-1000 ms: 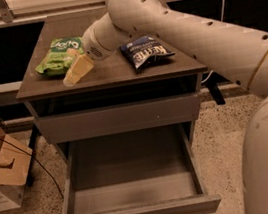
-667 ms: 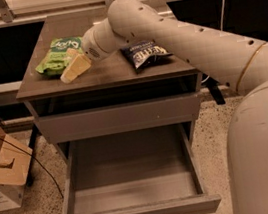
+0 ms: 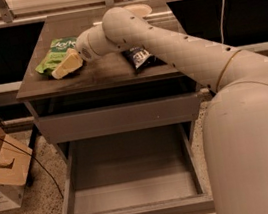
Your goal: Place green rice chip bag into middle drawer
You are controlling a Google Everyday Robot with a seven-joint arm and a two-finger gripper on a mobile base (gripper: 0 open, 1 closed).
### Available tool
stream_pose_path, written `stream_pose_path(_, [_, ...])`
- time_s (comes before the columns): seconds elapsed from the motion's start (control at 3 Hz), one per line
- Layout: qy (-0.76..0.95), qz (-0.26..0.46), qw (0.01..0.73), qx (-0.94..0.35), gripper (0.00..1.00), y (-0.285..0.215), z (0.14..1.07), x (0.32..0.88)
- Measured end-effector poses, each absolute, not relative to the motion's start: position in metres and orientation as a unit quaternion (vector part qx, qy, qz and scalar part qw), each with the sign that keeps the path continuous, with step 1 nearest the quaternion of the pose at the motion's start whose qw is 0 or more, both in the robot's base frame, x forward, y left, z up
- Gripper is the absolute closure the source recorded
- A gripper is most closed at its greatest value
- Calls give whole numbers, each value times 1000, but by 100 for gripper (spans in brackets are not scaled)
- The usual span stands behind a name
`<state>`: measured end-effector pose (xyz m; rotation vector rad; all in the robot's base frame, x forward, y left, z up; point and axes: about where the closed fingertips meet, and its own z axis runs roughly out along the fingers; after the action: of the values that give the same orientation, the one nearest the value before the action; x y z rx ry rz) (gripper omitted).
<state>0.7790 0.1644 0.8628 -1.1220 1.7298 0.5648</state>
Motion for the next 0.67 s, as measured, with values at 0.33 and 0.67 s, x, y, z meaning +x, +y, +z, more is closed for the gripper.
stream_pose_path(0.33, [712, 245, 482, -447, 18, 176, 856, 787])
stream_pose_path(0.67, [716, 254, 482, -437, 42, 182, 849, 791])
